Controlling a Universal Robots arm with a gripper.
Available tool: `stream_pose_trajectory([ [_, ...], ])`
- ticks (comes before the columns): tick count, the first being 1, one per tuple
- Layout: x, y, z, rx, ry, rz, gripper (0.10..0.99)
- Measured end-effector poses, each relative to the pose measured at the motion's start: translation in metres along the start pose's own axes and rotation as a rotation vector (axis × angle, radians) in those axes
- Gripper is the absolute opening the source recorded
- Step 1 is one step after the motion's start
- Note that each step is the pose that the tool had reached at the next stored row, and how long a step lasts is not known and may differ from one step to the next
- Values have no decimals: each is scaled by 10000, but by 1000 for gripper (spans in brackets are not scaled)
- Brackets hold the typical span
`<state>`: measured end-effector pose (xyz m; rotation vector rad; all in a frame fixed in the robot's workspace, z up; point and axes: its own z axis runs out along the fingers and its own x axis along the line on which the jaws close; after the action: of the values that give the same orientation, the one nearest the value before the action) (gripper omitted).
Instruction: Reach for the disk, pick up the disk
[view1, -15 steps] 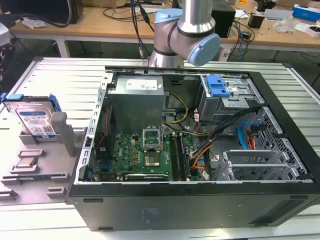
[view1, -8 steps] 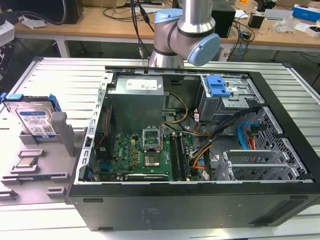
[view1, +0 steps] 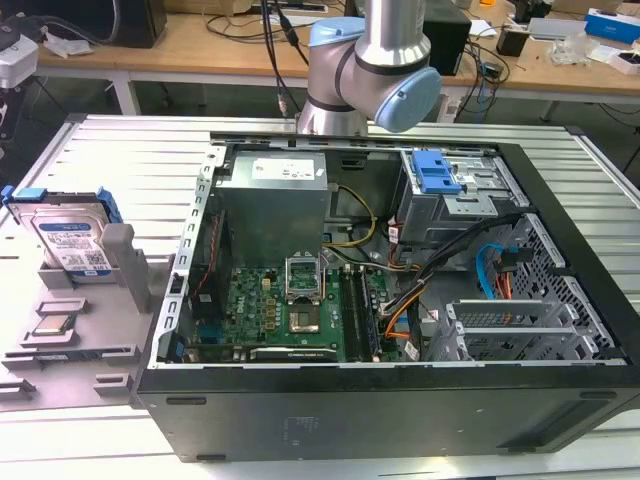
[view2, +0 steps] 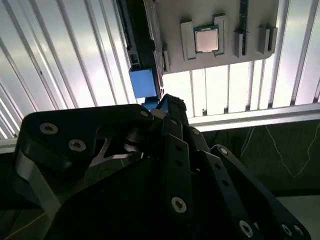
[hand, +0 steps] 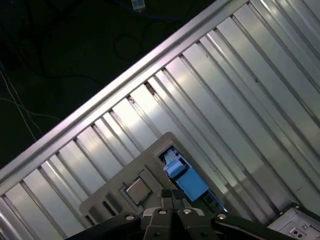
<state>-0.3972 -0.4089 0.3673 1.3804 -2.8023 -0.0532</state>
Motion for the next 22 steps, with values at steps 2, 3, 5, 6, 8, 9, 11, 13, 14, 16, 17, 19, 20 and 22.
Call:
stream_pose_trajectory([
  [2, 0, 0, 0, 0, 23, -595, 106],
  [3, 0, 0, 0, 1, 30, -774, 106],
  [5, 0, 0, 0, 0, 43, -1106, 106],
  [6, 0, 0, 0, 0, 48, -1242, 106],
  [8, 0, 0, 0, 1, 63, -1630, 106],
  [9, 0, 0, 0, 1, 71, -1857, 106],
  [11, 0, 0, 0, 1, 89, -2314, 106],
  [13, 0, 0, 0, 1, 99, -2567, 106],
  [14, 0, 0, 0, 1, 106, -2750, 106],
  [16, 0, 0, 0, 2, 115, -3008, 106],
  [17, 0, 0, 0, 1, 120, -3135, 106],
  [19, 0, 0, 0, 2, 137, -3578, 106],
  [20, 0, 0, 0, 2, 147, -3852, 106],
  [22, 0, 0, 0, 2, 166, -4355, 106],
])
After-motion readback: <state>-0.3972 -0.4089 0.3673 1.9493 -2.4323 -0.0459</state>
